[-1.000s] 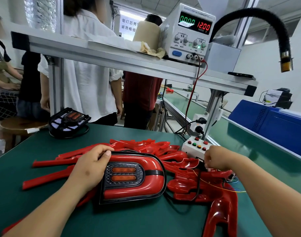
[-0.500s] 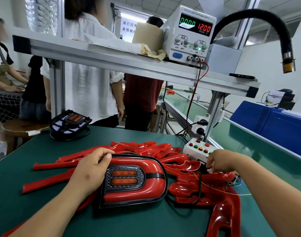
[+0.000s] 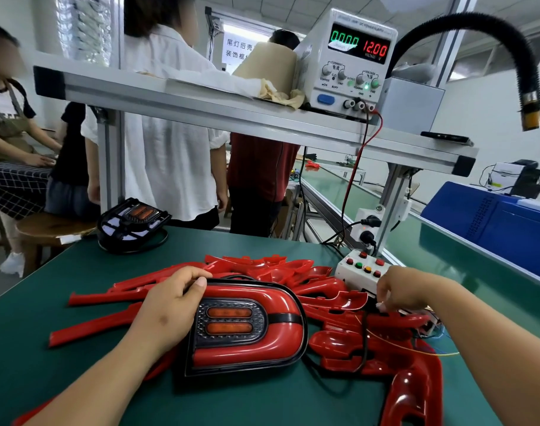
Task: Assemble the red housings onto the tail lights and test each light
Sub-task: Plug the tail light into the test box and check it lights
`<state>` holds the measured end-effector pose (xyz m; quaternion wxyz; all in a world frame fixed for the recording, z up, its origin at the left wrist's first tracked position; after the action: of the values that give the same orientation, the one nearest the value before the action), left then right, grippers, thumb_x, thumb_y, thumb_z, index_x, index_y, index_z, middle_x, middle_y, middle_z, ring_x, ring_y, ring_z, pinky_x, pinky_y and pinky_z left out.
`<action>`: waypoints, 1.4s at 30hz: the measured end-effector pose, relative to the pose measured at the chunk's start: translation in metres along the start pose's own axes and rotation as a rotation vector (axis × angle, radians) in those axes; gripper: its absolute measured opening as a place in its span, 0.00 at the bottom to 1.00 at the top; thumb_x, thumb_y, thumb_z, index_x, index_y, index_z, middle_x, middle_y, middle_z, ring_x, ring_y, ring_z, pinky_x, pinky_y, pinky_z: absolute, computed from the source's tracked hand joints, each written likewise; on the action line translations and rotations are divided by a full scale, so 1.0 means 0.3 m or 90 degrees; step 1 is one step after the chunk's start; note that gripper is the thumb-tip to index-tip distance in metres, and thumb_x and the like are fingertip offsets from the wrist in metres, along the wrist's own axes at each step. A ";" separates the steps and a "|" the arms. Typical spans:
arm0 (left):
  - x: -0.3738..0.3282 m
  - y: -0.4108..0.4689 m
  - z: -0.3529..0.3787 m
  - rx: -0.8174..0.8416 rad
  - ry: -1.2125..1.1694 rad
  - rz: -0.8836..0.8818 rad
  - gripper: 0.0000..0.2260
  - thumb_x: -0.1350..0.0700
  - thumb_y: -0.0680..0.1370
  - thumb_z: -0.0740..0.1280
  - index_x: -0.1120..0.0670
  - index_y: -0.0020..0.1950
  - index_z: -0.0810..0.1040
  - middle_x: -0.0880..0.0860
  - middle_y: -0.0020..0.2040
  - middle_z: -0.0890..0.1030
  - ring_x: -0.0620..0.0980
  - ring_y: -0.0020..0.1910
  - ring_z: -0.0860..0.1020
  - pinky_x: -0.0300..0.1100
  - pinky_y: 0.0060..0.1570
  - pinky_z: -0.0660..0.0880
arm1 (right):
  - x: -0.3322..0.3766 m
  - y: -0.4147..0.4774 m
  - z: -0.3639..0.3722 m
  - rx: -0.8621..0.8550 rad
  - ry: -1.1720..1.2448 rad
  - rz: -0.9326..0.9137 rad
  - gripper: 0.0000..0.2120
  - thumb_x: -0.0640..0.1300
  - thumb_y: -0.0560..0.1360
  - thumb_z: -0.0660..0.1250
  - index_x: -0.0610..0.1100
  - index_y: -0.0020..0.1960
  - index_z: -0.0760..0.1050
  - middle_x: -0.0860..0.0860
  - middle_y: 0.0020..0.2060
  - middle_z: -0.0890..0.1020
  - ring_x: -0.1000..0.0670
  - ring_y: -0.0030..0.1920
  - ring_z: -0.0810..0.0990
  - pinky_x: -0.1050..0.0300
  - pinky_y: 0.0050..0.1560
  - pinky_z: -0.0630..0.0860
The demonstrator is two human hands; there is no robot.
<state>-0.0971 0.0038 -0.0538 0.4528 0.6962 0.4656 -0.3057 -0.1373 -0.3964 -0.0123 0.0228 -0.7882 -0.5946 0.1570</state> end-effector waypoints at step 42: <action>-0.366 0.188 0.243 0.118 -0.199 -0.132 0.11 0.46 0.82 0.61 0.52 0.46 0.74 0.50 0.34 0.66 0.46 0.30 0.63 0.41 0.31 0.63 | 0.263 -0.147 -0.036 -0.486 0.325 -0.252 0.38 0.75 0.70 0.50 0.54 0.70 0.68 0.57 0.67 0.70 0.54 0.67 0.67 0.60 0.66 0.49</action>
<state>-0.0870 -0.1127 0.0294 0.4198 0.6270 0.4289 -0.4966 -0.1562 -0.3073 -0.0096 -0.0932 -0.6253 -0.7234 -0.2775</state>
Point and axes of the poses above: each hand's wrist, its own y-axis towards the middle knuckle, its own z-axis out of the palm, x = y × z, the point moved 6 cm from there along y, towards the middle knuckle
